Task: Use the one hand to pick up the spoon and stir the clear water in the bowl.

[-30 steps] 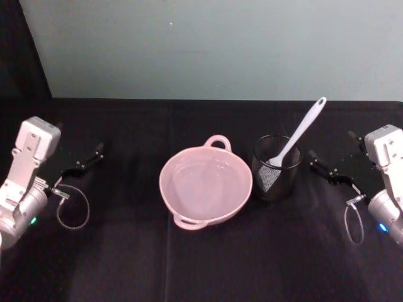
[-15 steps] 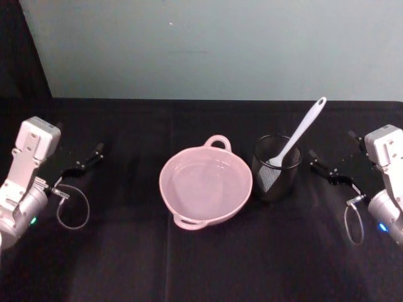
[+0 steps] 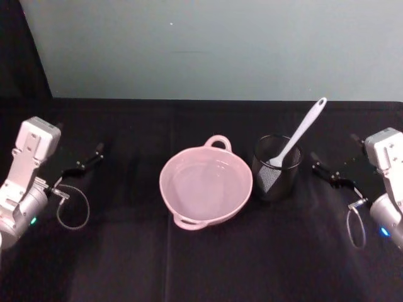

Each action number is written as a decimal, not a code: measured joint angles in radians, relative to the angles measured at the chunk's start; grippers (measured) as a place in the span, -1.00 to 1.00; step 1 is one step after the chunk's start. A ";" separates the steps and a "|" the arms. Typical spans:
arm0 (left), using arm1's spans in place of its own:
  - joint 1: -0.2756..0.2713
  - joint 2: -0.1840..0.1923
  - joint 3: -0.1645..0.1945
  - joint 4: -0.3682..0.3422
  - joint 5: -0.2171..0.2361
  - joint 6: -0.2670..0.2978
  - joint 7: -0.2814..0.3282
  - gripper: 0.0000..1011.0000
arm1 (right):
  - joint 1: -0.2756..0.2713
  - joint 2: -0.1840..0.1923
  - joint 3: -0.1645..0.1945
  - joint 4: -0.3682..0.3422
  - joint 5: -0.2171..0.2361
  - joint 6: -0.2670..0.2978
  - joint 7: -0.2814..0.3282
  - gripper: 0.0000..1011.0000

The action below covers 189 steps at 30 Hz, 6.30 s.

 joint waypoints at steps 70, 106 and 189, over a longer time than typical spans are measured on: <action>0.000 0.000 0.000 0.000 0.000 0.000 0.000 1.00 | 0.136 -0.266 0.209 0.186 0.759 0.146 0.390 -0.28; 0.000 0.000 0.000 0.000 0.000 0.000 0.000 1.00 | 0.200 -0.067 0.109 -0.194 0.420 0.254 0.324 -0.78; 0.000 0.000 0.000 0.000 0.000 0.000 0.000 1.00 | 0.455 -0.299 -0.153 0.158 0.374 0.175 0.628 -0.78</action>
